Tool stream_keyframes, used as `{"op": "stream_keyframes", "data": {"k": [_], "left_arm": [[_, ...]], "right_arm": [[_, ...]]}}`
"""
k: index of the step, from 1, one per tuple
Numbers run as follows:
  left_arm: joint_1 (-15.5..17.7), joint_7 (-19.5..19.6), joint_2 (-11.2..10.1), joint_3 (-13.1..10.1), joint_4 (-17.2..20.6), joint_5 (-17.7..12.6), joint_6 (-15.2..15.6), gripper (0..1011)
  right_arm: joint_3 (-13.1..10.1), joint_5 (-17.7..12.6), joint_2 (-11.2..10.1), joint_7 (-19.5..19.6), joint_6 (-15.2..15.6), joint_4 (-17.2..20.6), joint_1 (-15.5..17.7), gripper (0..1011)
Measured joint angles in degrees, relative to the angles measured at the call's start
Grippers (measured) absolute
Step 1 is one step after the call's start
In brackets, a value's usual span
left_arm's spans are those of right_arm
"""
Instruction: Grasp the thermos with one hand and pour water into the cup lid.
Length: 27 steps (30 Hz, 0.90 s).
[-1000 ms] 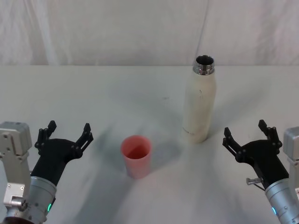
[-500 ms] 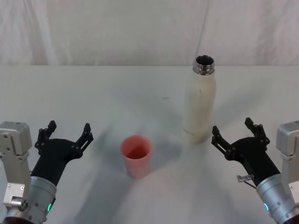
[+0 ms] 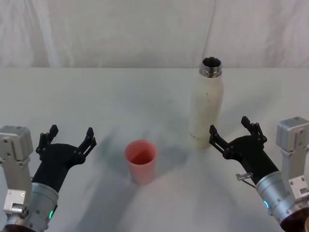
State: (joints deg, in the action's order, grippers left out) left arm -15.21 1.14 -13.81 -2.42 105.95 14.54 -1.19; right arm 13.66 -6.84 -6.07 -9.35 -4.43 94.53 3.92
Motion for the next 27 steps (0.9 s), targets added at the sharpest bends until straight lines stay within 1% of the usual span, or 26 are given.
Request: {"op": "stream_keyframes", "data": {"k": [10, 14, 19, 27], "left_arm": [[0.0, 0.0, 0.0, 0.0, 0.0, 0.0, 0.0, 1001], [0.0, 0.0, 0.0, 0.0, 0.0, 0.0, 0.0, 1001], [0.0, 0.0, 0.0, 0.0, 0.0, 0.0, 0.0, 1001], [0.0, 0.0, 0.0, 0.0, 0.0, 0.0, 0.0, 1001]], "right_arm": [[1.0, 0.4, 0.4, -0.8, 0.3, -2.9, -3.1, 1001], [1.5, 1.3, 0.5, -0.8, 0.3, -4.2, -4.6, 1001], [1.9, 1.6, 0.8, -0.9, 0.5, -5.6, -6.1, 1001], [2.3, 1.5, 1.1, -1.3, 0.8, -6.7, -7.4, 1001]]}}
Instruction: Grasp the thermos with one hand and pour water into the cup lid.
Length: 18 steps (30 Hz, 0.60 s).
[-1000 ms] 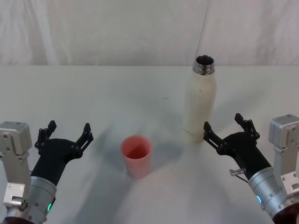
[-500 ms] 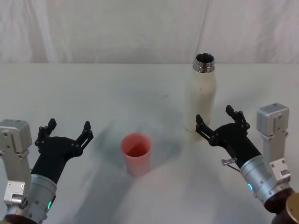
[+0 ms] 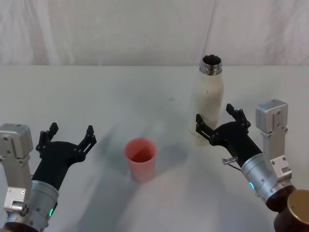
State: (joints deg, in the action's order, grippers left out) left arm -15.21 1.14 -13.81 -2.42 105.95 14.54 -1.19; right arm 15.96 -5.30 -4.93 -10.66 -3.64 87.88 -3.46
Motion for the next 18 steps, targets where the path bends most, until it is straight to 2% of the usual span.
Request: {"op": "stream_keyframes", "data": {"k": [18], "left_arm": [[0.0, 0.0, 0.0, 0.0, 0.0, 0.0, 0.0, 1001]], "right_arm": [[0.8, 0.0, 0.2, -0.2, 0.2, -0.4, -1.2, 1001]]}}
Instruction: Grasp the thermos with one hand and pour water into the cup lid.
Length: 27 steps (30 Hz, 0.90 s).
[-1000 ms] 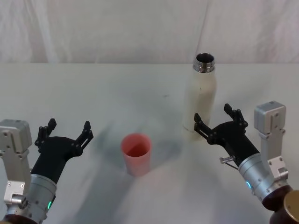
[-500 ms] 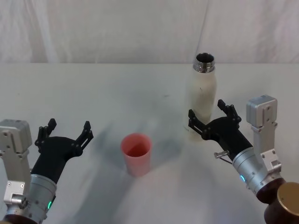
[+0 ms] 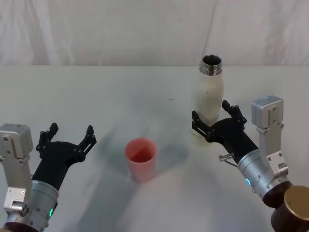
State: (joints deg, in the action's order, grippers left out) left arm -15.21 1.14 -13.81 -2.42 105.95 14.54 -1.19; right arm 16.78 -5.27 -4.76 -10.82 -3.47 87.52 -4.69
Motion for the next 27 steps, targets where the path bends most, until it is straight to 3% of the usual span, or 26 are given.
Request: {"op": "stream_keyframes", "data": {"k": [27], "left_arm": [[0.0, 0.0, 0.0, 0.0, 0.0, 0.0, 0.0, 1001]], "right_arm": [[0.5, -0.5, 0.6, -0.4, -0.4, -2.2, -1.9, 1001]]}}
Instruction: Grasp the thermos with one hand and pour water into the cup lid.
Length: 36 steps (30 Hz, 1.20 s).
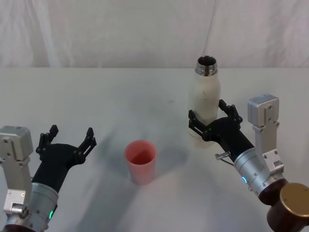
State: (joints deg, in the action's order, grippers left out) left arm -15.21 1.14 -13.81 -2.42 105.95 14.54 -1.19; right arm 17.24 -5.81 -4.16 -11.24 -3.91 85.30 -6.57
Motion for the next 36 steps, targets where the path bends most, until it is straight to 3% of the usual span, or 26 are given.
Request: {"op": "stream_keyframes", "data": {"k": [36], "left_arm": [[0.0, 0.0, 0.0, 0.0, 0.0, 0.0, 0.0, 1001]], "right_arm": [[0.2, -1.0, -0.3, -0.7, 1.1, -2.8, -3.1, 1001]]}}
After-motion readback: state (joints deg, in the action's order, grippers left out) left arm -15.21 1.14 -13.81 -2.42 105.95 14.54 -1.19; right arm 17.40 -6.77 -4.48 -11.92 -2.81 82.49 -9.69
